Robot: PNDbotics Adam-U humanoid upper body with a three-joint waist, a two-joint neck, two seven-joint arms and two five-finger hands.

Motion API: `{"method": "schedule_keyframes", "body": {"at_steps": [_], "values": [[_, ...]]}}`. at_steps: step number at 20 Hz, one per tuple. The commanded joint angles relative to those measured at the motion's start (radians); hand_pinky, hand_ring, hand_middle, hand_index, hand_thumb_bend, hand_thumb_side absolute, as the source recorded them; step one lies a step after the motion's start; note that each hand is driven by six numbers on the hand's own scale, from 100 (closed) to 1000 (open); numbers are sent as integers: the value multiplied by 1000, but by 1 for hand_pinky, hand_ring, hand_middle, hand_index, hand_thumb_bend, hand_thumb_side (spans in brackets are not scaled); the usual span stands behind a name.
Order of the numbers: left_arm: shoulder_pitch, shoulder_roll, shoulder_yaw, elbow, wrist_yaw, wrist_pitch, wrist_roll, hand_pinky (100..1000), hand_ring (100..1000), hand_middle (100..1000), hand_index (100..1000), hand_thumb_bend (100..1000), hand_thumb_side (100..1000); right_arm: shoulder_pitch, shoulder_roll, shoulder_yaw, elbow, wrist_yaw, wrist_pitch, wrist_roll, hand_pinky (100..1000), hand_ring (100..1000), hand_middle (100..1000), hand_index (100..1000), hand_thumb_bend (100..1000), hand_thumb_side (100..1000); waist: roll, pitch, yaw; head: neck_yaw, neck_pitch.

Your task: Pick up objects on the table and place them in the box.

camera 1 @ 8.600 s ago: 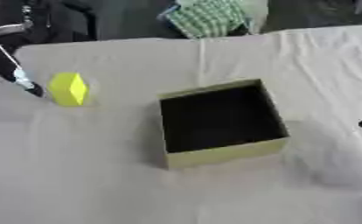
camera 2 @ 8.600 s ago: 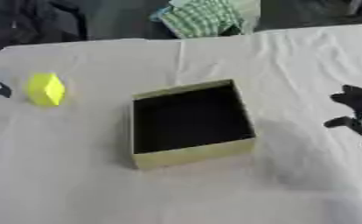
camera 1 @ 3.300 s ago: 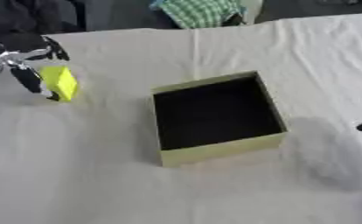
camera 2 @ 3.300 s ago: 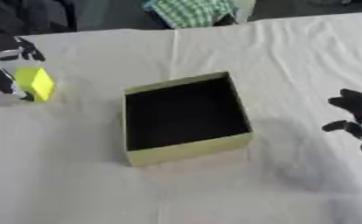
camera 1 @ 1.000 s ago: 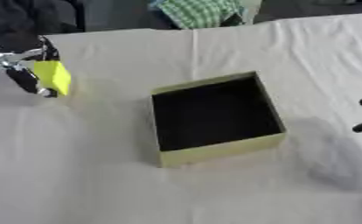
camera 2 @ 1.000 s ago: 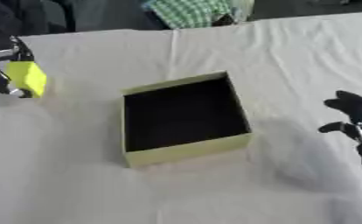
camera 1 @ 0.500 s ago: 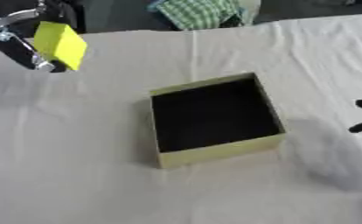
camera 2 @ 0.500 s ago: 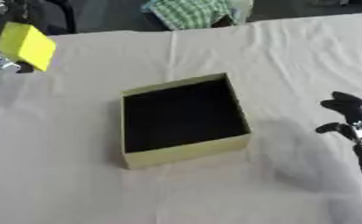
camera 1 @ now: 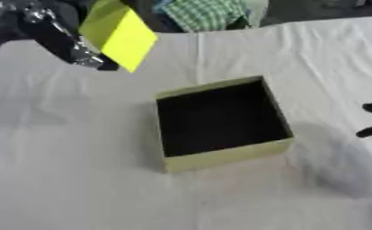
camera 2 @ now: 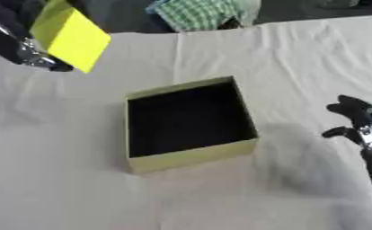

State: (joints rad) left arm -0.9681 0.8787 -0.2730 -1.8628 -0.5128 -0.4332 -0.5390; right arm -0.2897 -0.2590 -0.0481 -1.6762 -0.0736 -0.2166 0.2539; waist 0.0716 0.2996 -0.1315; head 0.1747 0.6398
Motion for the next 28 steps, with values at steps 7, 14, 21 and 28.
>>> {"method": "schedule_keyframes", "body": {"at_steps": [7, 14, 21, 28], "values": [[-113, -161, -101, 75, 10, -43, -96, 682, 532, 481, 625, 510, 225, -12, -4, 14, -9, -5, 1, 19, 582, 888, 734, 870, 100, 783, -8, -18, -15, 16, -8], [-134, -249, -145, 197, -59, -89, -100, 683, 532, 482, 627, 512, 234, -18, 4, 20, -10, -6, 3, 27, 582, 888, 734, 870, 100, 787, -8, -10, -28, 29, -13], [-138, -302, -158, 291, -153, -123, -73, 682, 533, 484, 629, 520, 237, -22, 10, 25, -11, -7, 4, 33, 582, 889, 734, 870, 100, 790, -8, -2, -42, 38, -21], [-135, -347, -162, 398, -245, -155, -22, 683, 536, 488, 632, 529, 248, -26, 14, 28, -11, -10, 6, 37, 582, 890, 734, 870, 100, 790, -9, 0, -52, 42, -30]]}}
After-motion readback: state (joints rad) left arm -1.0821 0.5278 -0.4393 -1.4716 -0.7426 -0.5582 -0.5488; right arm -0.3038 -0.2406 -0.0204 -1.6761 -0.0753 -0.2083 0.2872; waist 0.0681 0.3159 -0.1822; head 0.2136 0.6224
